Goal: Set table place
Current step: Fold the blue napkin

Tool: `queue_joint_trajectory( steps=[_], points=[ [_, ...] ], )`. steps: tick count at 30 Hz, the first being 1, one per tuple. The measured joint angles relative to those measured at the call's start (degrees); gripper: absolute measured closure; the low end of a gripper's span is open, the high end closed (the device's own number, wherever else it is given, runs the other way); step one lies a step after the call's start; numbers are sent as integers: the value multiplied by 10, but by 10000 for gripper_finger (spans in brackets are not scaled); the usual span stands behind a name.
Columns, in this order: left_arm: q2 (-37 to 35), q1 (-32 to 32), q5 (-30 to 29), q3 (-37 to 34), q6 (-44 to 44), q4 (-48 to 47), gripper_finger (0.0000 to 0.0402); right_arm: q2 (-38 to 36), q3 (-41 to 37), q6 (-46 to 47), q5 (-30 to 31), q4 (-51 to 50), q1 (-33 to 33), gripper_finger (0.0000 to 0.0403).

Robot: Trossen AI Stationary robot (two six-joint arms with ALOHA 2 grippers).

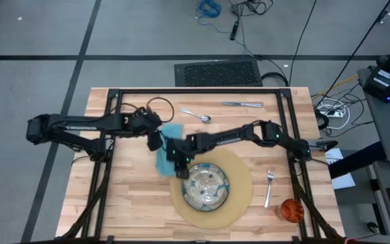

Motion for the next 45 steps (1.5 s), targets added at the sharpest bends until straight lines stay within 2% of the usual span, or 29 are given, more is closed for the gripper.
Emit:
queue_joint_trajectory(
  steps=[2,6,8,11,18,26,31,39,45],
  points=[
    [7,6,3,0,15,28,203,-2,0,-4,9,-1,16,248],
    [13,30,22,0,31,40,215,-29,0,-18,118,-35,39,248],
    [18,47,53,0,32,29,222,-50,0,-28,147,-38,46,248],
    [25,63,118,0,31,22,230,-91,1,-39,159,-26,55,248],
    [88,52,192,0,39,22,240,-166,2,-49,242,-41,82,248],
    [183,9,193,-1,58,43,240,-209,1,-46,318,-88,105,248],
    [207,-5,190,0,58,89,240,-215,1,-33,322,-113,107,248],
    [306,-31,169,4,61,79,240,-220,1,-22,321,-136,113,248],
    [300,-73,131,6,50,54,241,-247,1,-7,337,-163,120,248]
  ],
)
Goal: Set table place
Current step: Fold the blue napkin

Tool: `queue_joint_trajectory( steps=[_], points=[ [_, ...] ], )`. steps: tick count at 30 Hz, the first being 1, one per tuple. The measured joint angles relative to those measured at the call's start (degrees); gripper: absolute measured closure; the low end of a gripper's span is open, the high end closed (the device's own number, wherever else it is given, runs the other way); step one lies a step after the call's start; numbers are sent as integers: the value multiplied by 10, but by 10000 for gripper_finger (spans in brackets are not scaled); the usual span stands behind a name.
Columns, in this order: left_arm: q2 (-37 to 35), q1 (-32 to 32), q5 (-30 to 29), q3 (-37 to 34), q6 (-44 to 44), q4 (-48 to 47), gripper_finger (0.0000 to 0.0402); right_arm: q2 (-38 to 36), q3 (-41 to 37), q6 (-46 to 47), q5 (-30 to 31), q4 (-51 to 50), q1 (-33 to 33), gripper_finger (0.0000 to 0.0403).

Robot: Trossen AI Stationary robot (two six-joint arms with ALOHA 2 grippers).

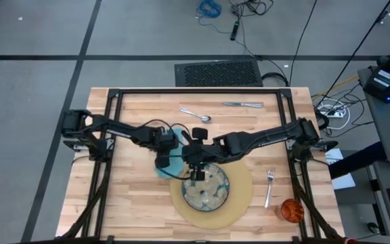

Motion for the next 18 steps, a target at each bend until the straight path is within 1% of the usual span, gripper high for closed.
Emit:
queue_joint_trajectory(
  steps=[2,5,8,10,12,18],
  points=[
    [-10,-12,1,-4,-11,-36,241,-8,0,0,13,-9,5,248],
    [-17,-28,1,-5,-26,-61,241,-21,0,0,14,-12,10,248],
    [-19,-42,-1,-12,-47,-62,241,-34,0,2,15,-16,18,248],
    [-19,-54,-2,-14,-66,-62,241,-40,0,4,27,-26,24,248],
    [-19,-72,-3,-15,-81,-66,241,-47,0,6,41,-39,31,248],
    [-19,-130,8,-15,-121,-81,241,-75,0,32,46,-75,39,248]
  ],
)
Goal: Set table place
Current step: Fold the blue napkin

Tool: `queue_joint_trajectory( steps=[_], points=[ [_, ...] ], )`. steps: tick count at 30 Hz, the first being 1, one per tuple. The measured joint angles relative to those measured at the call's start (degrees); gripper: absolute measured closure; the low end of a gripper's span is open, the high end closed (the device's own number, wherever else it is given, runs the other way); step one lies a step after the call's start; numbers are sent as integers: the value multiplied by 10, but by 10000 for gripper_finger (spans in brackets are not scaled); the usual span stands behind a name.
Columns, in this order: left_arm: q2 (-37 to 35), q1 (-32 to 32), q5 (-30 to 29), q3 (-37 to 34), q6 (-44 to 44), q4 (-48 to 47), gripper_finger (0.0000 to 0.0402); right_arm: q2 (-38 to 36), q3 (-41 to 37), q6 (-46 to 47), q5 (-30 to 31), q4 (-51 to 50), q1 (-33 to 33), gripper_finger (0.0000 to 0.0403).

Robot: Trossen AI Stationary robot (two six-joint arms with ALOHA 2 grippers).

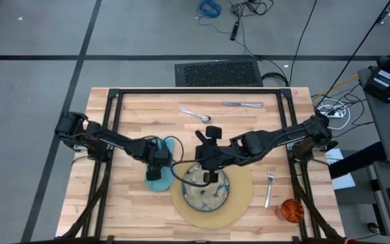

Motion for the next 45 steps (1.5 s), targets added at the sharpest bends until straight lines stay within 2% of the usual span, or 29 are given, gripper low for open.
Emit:
queue_joint_trajectory(
  steps=[15,23,35,40,45],
  points=[
    [0,-151,20,0,-146,5,240,-41,0,34,65,-93,4,248],
    [3,-213,65,27,-199,12,240,-42,0,62,72,-153,4,248],
    [3,-231,62,39,-229,26,240,-42,0,103,74,-195,7,248],
    [5,-231,23,74,-218,-24,240,-42,0,105,102,-208,7,248],
    [4,-231,-10,109,-203,-52,240,-52,-1,128,104,-231,7,248]
  ],
)
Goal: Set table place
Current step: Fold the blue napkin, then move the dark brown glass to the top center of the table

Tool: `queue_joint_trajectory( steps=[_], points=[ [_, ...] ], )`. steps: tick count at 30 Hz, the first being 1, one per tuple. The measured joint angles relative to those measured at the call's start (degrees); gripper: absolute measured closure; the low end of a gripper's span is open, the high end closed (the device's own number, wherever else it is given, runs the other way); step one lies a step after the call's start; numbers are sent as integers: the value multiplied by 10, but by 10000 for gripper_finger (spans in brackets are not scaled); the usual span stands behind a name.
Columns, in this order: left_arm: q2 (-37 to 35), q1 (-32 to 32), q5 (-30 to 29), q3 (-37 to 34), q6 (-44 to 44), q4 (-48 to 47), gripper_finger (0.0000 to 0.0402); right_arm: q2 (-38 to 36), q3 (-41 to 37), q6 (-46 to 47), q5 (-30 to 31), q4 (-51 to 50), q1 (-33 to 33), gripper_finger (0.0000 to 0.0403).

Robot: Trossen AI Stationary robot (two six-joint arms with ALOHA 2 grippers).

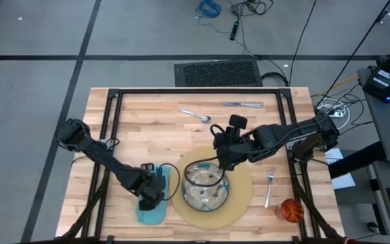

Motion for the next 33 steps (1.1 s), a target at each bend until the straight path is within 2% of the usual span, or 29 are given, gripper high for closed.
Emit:
queue_joint_trajectory(
  steps=[4,8,9,16,23,29,33],
  points=[
    [0,1,-32,25,4,-28,240,-11,0,41,-2,-39,0,248],
    [-1,2,-77,57,6,-71,240,-21,-1,131,-7,-142,0,248],
    [-1,3,-91,64,6,-83,240,-26,-9,148,-11,-135,0,248],
    [-2,26,-161,99,20,-118,240,-97,-146,243,-124,-132,4,248],
    [-2,50,-178,100,62,-118,240,-187,-300,333,-270,-134,48,248],
    [-2,75,-180,100,82,-112,240,-265,-326,483,-356,-135,116,248],
    [-2,87,-180,100,92,-110,240,-295,-326,588,-407,-135,193,248]
  ],
)
